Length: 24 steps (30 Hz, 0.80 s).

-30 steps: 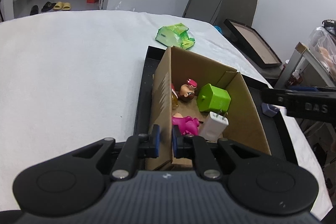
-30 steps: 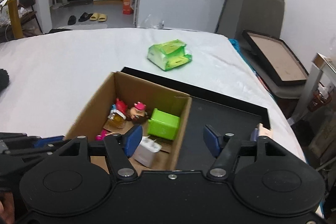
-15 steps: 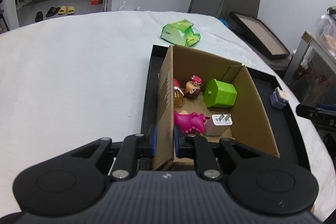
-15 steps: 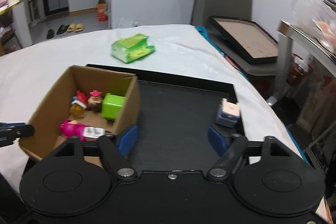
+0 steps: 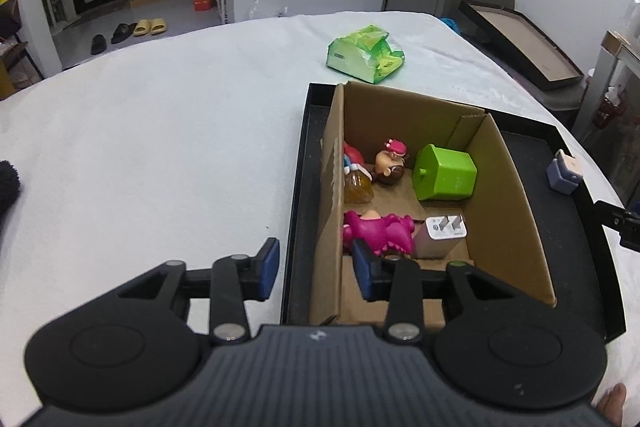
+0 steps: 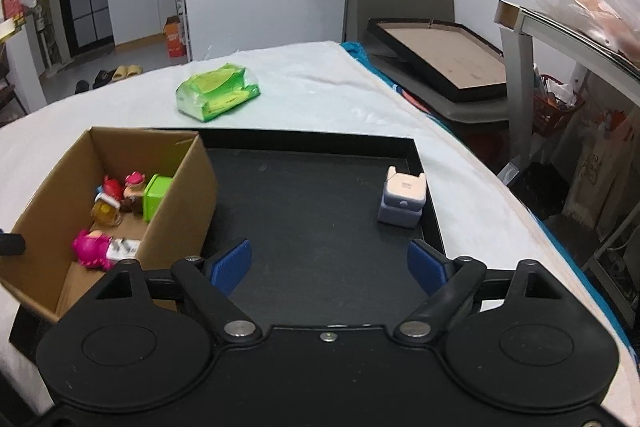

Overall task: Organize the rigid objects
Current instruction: 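Move the right gripper to the lavender-white cube charger and grasp it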

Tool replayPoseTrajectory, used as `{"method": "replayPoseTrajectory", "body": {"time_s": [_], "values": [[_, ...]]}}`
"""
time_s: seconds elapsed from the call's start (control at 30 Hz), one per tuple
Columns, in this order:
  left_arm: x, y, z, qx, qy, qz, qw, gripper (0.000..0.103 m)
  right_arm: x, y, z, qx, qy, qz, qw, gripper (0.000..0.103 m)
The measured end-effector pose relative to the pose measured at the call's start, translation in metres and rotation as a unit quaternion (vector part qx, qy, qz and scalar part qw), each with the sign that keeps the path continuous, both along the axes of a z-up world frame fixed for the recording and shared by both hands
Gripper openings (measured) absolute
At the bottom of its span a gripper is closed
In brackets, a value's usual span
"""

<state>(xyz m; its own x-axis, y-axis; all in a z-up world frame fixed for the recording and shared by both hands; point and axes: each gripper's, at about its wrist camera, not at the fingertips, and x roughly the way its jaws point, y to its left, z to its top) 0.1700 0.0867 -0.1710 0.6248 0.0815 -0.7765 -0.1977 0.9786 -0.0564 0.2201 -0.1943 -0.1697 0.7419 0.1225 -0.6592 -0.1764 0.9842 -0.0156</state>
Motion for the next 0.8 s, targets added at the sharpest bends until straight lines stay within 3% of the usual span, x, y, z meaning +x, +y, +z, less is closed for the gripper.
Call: {"method": "replayPoseTrajectory", "body": {"time_s": [0.27,0.43,0.67,0.8], "values": [[0.012,-0.007,0.004,0.029,0.011,0.014,0.9994,0.043,0.028,-0.022,-0.013,0.035,-0.008,-0.036,0.999,0.086],[0.023,-0.014,0.003,0.056,0.024,0.020,0.9979,0.044,0.050,-0.034,-0.026,0.047,-0.005,-0.055,0.997,0.074],[0.040,-0.028,-0.004,0.073,0.043,0.028,0.9959,0.045,0.072,-0.046,-0.048,0.043,0.002,-0.076,0.996,0.073],[0.050,-0.035,-0.006,0.085,0.048,0.040,0.9944,0.045,0.084,-0.054,-0.056,0.064,0.010,-0.094,0.994,0.072]]}}
